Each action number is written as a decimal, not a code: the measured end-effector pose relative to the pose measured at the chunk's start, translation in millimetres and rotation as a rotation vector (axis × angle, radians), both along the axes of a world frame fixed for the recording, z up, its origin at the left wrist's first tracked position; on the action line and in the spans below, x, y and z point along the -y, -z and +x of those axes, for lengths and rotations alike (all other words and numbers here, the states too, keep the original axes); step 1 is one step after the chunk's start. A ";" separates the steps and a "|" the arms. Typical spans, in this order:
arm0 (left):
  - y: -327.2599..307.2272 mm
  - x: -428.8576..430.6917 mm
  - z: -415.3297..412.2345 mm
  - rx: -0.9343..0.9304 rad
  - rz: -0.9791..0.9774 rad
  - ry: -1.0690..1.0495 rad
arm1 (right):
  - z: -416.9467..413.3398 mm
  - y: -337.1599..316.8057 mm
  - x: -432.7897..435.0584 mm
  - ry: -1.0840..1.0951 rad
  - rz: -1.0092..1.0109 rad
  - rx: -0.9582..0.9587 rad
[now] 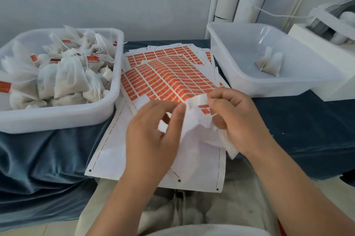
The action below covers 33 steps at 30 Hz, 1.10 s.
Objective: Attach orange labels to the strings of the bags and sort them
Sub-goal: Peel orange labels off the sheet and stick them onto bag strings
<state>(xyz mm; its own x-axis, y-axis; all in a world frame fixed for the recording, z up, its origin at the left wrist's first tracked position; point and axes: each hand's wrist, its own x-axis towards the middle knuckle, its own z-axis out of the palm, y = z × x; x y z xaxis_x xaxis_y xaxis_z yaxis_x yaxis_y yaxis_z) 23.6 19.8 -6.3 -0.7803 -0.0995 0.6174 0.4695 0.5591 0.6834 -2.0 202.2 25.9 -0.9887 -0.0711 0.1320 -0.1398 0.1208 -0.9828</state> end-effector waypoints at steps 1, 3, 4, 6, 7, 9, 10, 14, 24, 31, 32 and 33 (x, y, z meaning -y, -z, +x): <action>-5.9 -3.0 3.7 0.151 0.121 0.085 | 2.1 0.2 2.4 -0.024 -0.004 -0.002; -14.1 -5.5 6.5 0.453 0.382 0.232 | 6.1 1.1 7.1 -0.088 -0.002 -0.011; -15.5 -4.9 5.8 0.568 0.483 0.284 | 8.0 1.3 9.9 -0.110 0.001 -0.016; -16.8 -2.7 2.5 0.761 0.666 0.379 | 10.0 2.9 13.9 -0.120 -0.016 -0.015; -16.6 -1.6 0.3 0.835 0.768 0.417 | 10.2 3.8 15.2 -0.102 -0.027 -0.010; -15.5 0.9 -3.1 0.931 1.042 0.507 | 8.8 6.5 16.6 -0.053 -0.028 0.006; -14.7 1.7 -3.7 0.971 1.186 0.552 | 8.1 8.0 17.0 -0.033 -0.033 0.013; -10.8 4.2 -5.3 1.014 1.419 0.566 | 5.7 12.8 18.0 -0.006 -0.054 0.031; -6.5 14.3 -11.0 0.580 0.945 0.195 | 4.5 9.6 5.9 -0.248 -0.240 0.104; 6.0 -0.7 -6.1 0.549 0.785 0.399 | 21.9 14.0 34.2 -0.252 -0.346 0.008; 7.0 -4.8 -4.8 0.588 0.838 0.412 | 23.9 15.5 38.3 -0.189 -0.335 -0.005; 7.9 -9.4 -3.2 0.635 0.898 0.408 | 26.1 18.0 42.2 -0.117 -0.317 -0.029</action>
